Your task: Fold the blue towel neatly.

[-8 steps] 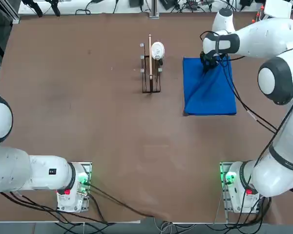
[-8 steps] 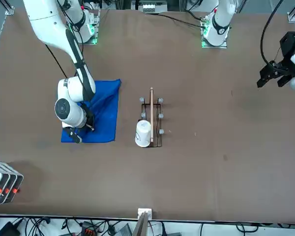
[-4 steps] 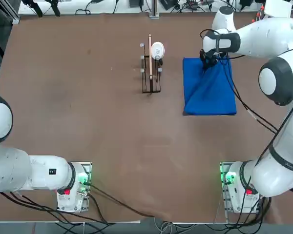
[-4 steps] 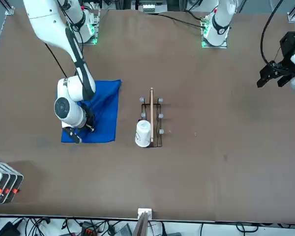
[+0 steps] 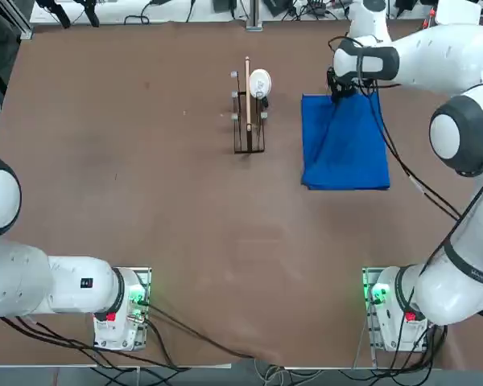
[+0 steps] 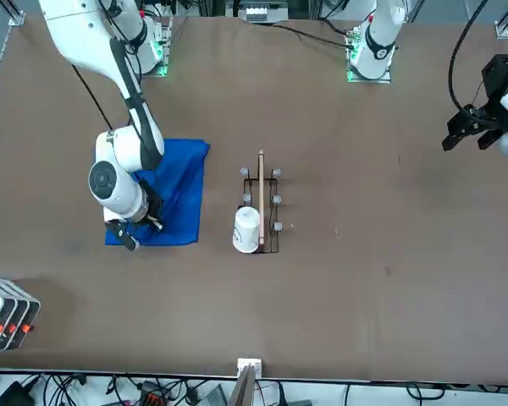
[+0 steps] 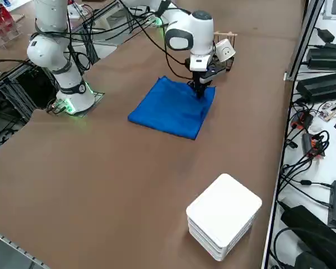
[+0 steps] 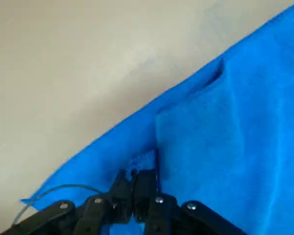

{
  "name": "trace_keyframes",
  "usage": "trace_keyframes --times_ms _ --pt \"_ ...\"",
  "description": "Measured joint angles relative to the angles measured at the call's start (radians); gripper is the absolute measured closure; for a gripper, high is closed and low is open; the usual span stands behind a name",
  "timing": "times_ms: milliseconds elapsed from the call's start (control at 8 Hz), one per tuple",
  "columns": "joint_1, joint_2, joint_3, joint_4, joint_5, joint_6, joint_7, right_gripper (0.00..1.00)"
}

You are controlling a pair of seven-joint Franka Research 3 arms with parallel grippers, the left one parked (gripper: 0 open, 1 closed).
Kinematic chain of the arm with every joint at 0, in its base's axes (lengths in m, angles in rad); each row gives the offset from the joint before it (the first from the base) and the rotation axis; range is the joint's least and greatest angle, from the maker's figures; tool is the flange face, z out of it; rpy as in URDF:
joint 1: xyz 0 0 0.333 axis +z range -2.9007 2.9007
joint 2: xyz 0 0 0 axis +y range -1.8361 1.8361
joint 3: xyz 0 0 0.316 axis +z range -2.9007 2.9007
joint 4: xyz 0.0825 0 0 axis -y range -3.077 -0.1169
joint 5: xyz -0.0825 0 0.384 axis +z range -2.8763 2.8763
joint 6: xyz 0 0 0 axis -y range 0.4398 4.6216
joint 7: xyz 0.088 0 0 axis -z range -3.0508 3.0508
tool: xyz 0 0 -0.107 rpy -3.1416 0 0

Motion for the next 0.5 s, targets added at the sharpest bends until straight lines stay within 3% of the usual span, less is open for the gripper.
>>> trace_keyframes --times_ms 500 --pt "0.058 0.012 0.008 0.056 0.0 0.001 0.031 0.97"
